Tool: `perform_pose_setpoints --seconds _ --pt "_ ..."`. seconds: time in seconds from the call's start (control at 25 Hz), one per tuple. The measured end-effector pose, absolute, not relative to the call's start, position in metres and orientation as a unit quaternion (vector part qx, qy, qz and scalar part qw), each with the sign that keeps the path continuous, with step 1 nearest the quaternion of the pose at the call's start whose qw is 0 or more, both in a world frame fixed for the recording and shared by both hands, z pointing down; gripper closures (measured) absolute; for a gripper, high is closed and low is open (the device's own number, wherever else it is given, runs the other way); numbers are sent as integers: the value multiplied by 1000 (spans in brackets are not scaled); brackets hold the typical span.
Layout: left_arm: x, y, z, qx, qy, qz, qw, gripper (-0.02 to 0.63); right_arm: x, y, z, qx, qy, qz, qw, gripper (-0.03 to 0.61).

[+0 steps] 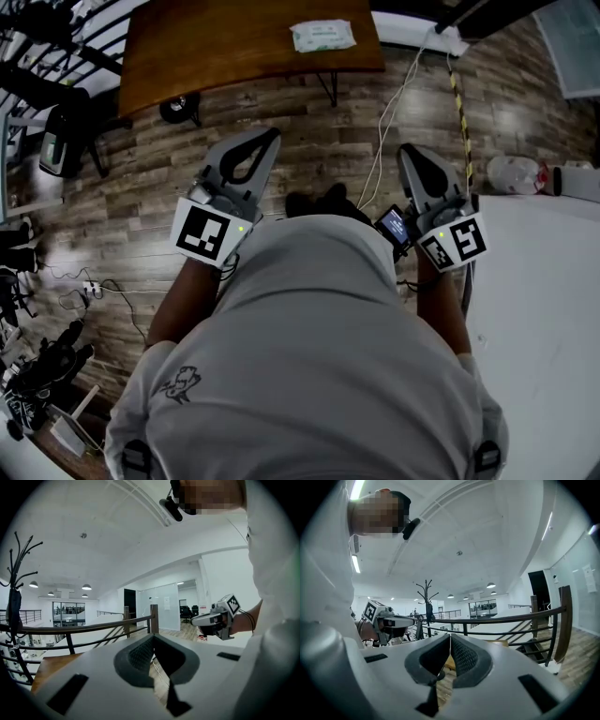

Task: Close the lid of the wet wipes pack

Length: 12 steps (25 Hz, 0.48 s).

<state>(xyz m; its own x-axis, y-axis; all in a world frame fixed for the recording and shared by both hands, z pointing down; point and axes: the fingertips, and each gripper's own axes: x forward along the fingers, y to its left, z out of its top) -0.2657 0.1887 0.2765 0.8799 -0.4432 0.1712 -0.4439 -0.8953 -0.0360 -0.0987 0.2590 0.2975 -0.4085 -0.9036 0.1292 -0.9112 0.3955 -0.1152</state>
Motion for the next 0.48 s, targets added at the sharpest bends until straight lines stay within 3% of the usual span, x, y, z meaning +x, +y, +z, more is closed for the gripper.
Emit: perform_pose_setpoints --seconds 0.48 --pt "-264 207 275 971 -223 84 2 604 -95 274 298 545 -834 78 31 543"
